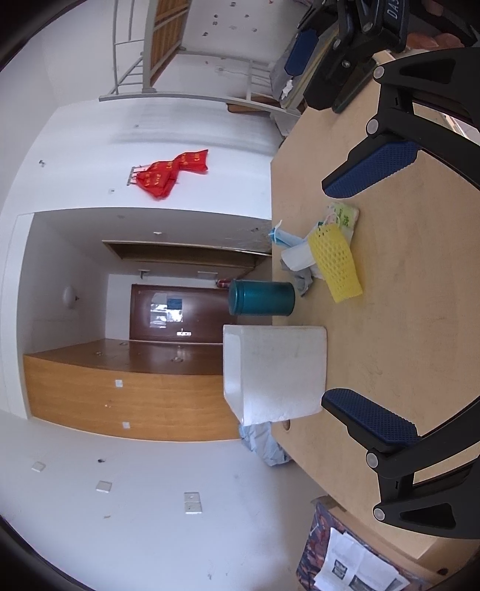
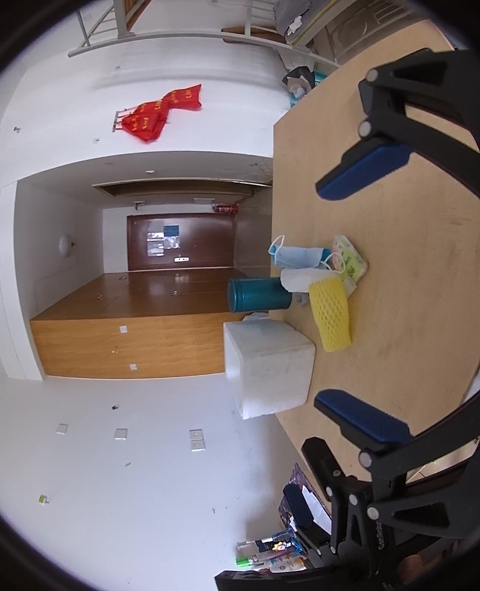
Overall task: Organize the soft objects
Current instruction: 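Grasp the yellow foam net with the left tool while the right tool grasps the white tissue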
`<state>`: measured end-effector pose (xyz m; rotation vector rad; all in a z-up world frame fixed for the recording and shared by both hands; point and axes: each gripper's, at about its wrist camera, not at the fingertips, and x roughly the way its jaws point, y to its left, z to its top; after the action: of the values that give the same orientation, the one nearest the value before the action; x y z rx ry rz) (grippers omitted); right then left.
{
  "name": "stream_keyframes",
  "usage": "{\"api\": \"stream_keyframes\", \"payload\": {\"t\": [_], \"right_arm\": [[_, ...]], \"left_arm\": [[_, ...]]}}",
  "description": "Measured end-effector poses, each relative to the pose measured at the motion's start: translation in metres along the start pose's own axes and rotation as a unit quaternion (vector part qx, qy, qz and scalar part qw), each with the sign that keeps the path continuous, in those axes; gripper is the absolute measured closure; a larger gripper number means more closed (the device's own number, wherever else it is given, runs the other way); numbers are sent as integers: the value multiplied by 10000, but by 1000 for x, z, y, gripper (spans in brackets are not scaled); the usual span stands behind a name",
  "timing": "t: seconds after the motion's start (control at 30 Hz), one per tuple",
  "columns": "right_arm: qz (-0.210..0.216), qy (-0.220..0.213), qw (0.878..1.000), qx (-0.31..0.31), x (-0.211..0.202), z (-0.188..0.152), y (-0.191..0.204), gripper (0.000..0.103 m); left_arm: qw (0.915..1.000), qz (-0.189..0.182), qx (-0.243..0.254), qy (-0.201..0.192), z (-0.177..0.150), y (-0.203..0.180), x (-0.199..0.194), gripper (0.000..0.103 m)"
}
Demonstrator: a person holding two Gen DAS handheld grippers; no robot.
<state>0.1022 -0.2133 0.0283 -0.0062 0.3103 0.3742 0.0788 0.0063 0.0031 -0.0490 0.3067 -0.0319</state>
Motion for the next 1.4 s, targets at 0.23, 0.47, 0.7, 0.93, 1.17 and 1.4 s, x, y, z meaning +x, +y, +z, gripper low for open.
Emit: {"api": "stream_keyframes", "payload": {"t": [0.23, 0.47, 0.7, 0.93, 1.17, 1.4], "right_arm": [[66, 259, 9996, 101, 28, 4, -11, 0], [47, 512, 9986, 78, 59, 11, -21, 0], [-10, 923, 9957, 84, 95, 12, -36, 0], [-57, 1316, 9912, 101, 131, 19, -53, 0], [108, 1732, 9848, 105, 170, 23, -56, 0], [283, 2268, 9734, 160, 216, 25, -55, 0]], "left_arm": [[9997, -35, 17, 261, 6, 5, 35, 0], [9983, -124, 65, 568, 9, 5, 74, 0], [9951, -203, 124, 960, 9, 4, 119, 0], [9890, -401, 287, 1394, 5, -4, 162, 0], [9797, -604, 246, 1897, -4, -7, 201, 0], [9672, -821, 167, 2399, -13, -6, 236, 0]]}}
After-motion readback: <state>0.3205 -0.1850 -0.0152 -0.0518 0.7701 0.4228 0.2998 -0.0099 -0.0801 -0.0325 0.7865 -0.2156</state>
